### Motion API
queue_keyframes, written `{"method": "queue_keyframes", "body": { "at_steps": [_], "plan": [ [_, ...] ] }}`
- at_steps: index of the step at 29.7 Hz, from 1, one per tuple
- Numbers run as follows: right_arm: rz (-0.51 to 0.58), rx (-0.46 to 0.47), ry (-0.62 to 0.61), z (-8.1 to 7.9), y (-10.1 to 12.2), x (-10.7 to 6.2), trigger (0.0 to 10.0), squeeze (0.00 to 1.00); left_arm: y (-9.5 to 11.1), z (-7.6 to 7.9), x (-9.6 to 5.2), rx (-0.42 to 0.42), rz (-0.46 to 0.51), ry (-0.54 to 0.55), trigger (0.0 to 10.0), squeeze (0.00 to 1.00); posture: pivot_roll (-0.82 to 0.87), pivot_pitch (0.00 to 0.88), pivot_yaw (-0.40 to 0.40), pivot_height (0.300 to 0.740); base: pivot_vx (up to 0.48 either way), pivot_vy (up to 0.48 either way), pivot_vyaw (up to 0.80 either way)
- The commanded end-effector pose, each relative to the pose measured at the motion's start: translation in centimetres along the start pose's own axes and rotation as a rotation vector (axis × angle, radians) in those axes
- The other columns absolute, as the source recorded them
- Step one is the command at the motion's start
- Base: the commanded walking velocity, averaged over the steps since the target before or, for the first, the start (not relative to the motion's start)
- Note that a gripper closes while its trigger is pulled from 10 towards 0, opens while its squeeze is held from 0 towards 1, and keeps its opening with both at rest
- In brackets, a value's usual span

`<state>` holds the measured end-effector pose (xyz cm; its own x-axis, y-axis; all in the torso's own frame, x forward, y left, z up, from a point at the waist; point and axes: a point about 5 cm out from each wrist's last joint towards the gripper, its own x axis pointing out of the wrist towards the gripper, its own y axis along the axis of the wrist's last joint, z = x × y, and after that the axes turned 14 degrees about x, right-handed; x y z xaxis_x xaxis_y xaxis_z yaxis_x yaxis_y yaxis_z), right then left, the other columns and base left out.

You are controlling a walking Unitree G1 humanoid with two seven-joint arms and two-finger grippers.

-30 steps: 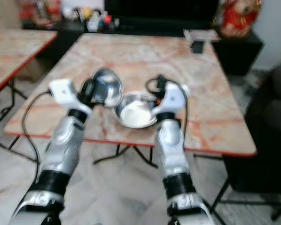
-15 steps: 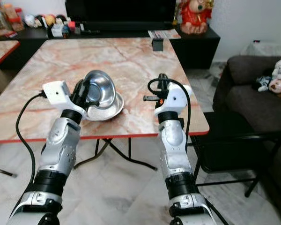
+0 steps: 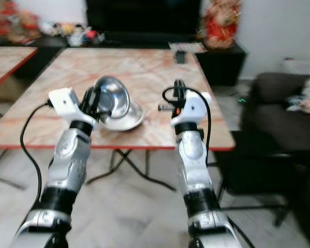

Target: Setting the table

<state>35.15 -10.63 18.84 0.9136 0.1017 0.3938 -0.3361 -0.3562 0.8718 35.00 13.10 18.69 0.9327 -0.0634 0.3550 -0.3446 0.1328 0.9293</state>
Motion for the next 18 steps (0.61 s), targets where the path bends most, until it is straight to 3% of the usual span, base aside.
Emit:
{"method": "queue_keyframes", "body": {
  "at_steps": [1, 18],
  "plan": [
    [0.002, 0.002, 0.011, -0.38, 0.13, 0.27, 10.0, 0.0, 0.95, -0.05, 0.49, 0.012, 0.04, -0.004, 10.0, 0.0, 0.0, 0.068, -0.017, 0.74, 0.349, 0.0, 0.0],
    [-0.006, 0.017, 0.019, -0.52, -0.03, 0.19, 10.0, 0.0, 1.15, 0.2, 0.36, 0.011, 0.05, -0.014, 10.0, 0.0, 0.0, 0.079, -0.021, 0.74, 0.36, 0.0, 0.0]
  ]
}}
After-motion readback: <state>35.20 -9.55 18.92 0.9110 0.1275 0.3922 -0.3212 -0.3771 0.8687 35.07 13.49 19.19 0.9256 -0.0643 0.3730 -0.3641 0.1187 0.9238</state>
